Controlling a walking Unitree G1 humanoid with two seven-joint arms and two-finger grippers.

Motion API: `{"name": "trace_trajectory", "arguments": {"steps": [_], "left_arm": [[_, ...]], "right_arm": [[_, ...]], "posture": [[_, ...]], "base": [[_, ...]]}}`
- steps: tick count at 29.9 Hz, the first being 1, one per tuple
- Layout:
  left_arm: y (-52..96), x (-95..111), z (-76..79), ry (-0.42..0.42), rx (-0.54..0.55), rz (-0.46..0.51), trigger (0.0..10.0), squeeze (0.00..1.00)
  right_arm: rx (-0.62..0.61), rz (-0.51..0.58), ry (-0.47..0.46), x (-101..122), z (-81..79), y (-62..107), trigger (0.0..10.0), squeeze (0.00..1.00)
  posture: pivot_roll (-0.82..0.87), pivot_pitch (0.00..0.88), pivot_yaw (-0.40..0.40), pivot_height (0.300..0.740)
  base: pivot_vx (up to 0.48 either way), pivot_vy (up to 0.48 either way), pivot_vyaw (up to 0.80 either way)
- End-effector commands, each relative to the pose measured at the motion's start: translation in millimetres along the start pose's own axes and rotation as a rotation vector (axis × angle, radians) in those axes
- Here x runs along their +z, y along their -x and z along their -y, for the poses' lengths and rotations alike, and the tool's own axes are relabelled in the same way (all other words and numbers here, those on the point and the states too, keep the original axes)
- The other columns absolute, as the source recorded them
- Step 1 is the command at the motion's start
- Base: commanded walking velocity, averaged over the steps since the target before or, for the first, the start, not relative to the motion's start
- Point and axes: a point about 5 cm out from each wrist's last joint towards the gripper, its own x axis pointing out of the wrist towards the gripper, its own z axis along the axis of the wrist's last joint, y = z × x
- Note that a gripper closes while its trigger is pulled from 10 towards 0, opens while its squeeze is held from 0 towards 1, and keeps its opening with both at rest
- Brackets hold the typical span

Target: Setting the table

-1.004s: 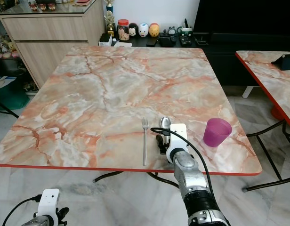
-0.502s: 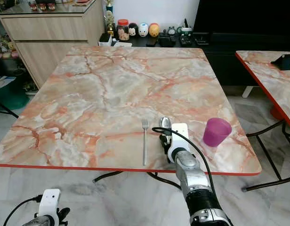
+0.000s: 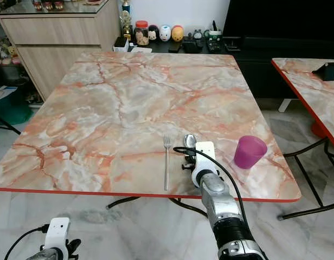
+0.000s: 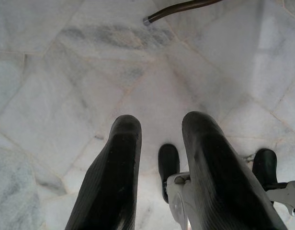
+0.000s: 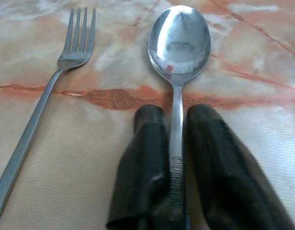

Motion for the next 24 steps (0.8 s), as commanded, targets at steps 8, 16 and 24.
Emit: {"name": "trace_trajectory", "arguments": {"steps": [8, 16, 24], "left_arm": [[0.3, -3.9, 0.4, 0.003, 0.002, -0.022, 10.0, 0.0], [0.3, -3.5, 0.1, -0.002, 0.004, -0.019, 10.0, 0.0], [0.3, -2.8, -0.5, -0.006, 0.007, -0.014, 10.0, 0.0]], "right_arm": [[-0.045, 0.008, 0.029, 0.1, 5.8, 1.0, 0.0, 0.0], [-0.108, 0.08, 0.025, 9.0, 11.5, 3.0, 0.0, 0.0], [-0.104, 0.383, 0.019, 51.3, 6.2, 13.9, 10.0, 0.0]], "posture": [[-0.08, 0.0, -0.023, 0.736], [-0.08, 0.0, -0.023, 0.736], [-0.08, 0.0, -0.019, 0.736]], "base": [[0.0, 0.0, 0.0], [0.0, 0.0, 0.0], [0.0, 0.0, 0.0]]}}
